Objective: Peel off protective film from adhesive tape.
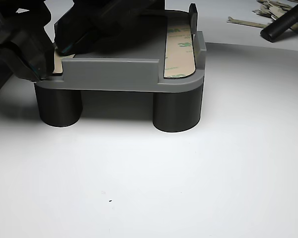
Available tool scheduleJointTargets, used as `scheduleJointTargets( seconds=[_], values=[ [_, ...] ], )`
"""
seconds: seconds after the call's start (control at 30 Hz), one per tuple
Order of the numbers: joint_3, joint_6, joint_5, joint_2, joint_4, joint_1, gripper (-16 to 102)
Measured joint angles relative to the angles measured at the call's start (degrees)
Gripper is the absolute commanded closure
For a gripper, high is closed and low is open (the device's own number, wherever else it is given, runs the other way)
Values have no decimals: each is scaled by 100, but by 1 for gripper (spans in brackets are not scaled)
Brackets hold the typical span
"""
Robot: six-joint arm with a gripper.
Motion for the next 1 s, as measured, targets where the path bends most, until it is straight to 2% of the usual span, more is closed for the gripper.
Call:
scheduleJointTargets(
  seconds=[1.0],
  values=[
    [114, -193, 70, 70, -281, 9, 97]
  ],
)
